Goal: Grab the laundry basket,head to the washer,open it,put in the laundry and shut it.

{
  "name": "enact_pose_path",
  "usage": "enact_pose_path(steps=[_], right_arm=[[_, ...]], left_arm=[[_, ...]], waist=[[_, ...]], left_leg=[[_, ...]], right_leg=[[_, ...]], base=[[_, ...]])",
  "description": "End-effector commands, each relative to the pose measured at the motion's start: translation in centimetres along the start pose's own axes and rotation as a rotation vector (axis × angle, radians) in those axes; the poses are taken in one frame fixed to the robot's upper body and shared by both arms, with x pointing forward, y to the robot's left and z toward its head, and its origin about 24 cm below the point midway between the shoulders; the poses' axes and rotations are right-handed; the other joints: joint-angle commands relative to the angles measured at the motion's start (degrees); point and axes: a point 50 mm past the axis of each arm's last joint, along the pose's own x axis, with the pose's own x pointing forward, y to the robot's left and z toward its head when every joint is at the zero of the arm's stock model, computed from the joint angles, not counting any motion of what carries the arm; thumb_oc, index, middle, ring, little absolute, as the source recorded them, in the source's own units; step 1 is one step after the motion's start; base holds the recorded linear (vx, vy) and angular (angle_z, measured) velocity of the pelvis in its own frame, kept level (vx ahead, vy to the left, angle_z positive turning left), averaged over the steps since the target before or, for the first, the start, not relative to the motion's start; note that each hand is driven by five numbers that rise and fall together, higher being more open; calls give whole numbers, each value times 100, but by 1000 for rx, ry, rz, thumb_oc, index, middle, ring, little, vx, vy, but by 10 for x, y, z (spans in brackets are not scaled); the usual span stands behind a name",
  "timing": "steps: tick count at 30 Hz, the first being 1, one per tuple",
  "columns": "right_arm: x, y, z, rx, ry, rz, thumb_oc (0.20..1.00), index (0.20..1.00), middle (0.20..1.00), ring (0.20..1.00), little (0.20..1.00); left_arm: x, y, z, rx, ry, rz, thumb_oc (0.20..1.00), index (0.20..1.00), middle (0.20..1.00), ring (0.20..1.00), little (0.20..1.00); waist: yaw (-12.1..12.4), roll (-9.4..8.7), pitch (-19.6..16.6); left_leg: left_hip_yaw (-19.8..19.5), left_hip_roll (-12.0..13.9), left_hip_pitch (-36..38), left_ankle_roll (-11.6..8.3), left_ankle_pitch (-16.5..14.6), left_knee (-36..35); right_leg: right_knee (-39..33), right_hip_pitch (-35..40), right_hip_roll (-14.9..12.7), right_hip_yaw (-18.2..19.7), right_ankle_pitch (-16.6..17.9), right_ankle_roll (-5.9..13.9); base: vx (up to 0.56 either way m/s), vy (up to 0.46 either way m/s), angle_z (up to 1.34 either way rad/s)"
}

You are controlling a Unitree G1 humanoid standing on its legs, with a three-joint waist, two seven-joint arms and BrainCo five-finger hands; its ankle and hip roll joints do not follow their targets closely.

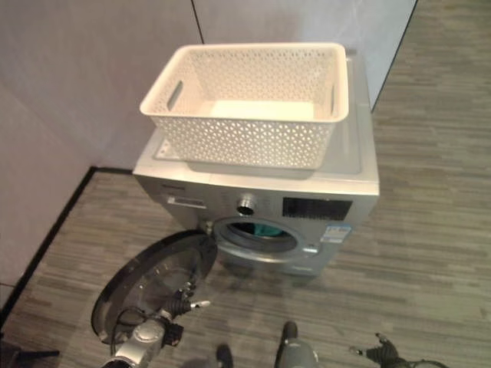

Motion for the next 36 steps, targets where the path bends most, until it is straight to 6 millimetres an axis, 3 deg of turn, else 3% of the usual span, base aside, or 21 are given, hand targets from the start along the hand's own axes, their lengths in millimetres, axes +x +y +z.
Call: enact_pose_path(steps=[1,8,10,14,17,18,19,22,28,29,30,31,36], right_arm=[[2,-7,7,66,-10,-10,1000,1000,1000,1000,1000],[3,2,13,121,-19,8,1000,1000,1000,1000,1000],[3,7,14,145,-24,21,1000,1000,1000,1000,1000],[2,19,12,147,-16,58,1000,1000,1000,1000,1000],[0,27,8,152,-11,90,1000,1000,1000,1000,1000],[-2,29,2,162,2,93,1000,1000,1000,1000,1000],[-4,30,-5,177,23,92,1000,1000,1000,1000,1000],[-7,32,-17,169,58,101,1000,1000,1000,1000,1000],[-10,31,-29,119,87,114,1000,1000,1000,1000,1000],[-11,30,-33,93,94,119,1000,1000,1000,1000,1000],[-11,30,-33,93,94,120,1000,1000,1000,1000,1000],[-12,27,-36,52,108,126,1000,1000,1000,1000,1000],[-12,19,-38,-10,100,133,1000,1000,1000,1000,1000]], left_arm=[[-4,21,36,54,-171,27,1000,1000,1000,1000,1000],[-24,34,81,189,-374,-9,1000,1000,1000,1000,1000],[-31,41,88,206,-411,-4,1000,1000,1000,1000,1000],[-43,52,102,237,-478,25,1000,1000,1000,1000,1000],[-54,61,118,258,-550,43,1000,1000,1000,1000,1000],[-60,64,126,269,-588,48,1000,1000,1000,1000,1000],[-65,69,133,275,-616,68,1000,1000,1000,1000,1000],[-77,79,146,293,-681,116,1000,1000,1000,1000,1000],[-90,103,152,285,-729,266,1000,1000,1000,1000,1000],[-94,118,152,299,-719,359,1000,1000,1000,1000,1000],[-94,118,152,300,-719,360,1000,1000,1000,1000,1000],[-98,132,152,320,-707,444,1000,1000,1000,1000,1000],[-102,161,154,290,-682,580,1000,1000,1000,1000,1000]], waist=[[-44,-22,50],[58,-102,219],[65,-132,270],[81,-145,321],[83,-41,384],[110,-32,374],[207,-29,302],[342,-35,84],[515,-227,-110],[547,-267,-118],[544,-269,-114],[589,-272,-105],[564,-258,22]], left_leg=[[-505,-267,572,-96,409,-894],[-349,-770,655,311,-269,-1298],[-299,-873,660,364,-242,-1456],[-191,-862,676,370,-84,-1721],[-162,-702,612,368,135,-1890],[-115,-667,519,364,369,-2049],[-89,-594,422,365,471,-2153],[40,-475,203,344,621,-2159],[188,-473,172,287,659,-2159],[176,-455,157,268,679,-2135],[177,-454,162,266,678,-2135],[146,-429,128,245,731,-2144],[11,-322,-137,113,986,-2144]], right_leg=[[-1017,408,332,382,1065,727],[-1099,114,-51,779,1727,1131],[-1230,1,-169,864,2083,1255],[-1317,-172,-207,941,2358,1399],[-974,-216,-50,1020,2012,1322],[-616,-119,41,1077,1760,1234],[-244,109,191,1081,1418,1138],[328,417,373,1094,1027,1066],[-321,844,432,1119,871,1070],[-535,920,512,1174,746,1032],[-543,928,513,1174,748,1030],[-650,965,579,1183,629,970],[-679,948,684,972,438,819]], base=[[-140,285,33],[-158,258,-12],[-153,202,-31],[-128,99,-23],[-192,60,-9],[-306,65,-8],[-315,37,-1],[-149,6,-17],[-47,-73,-25],[-19,-66,-14],[-61,-133,-4],[-51,-113,-5],[-95,-116,5]])
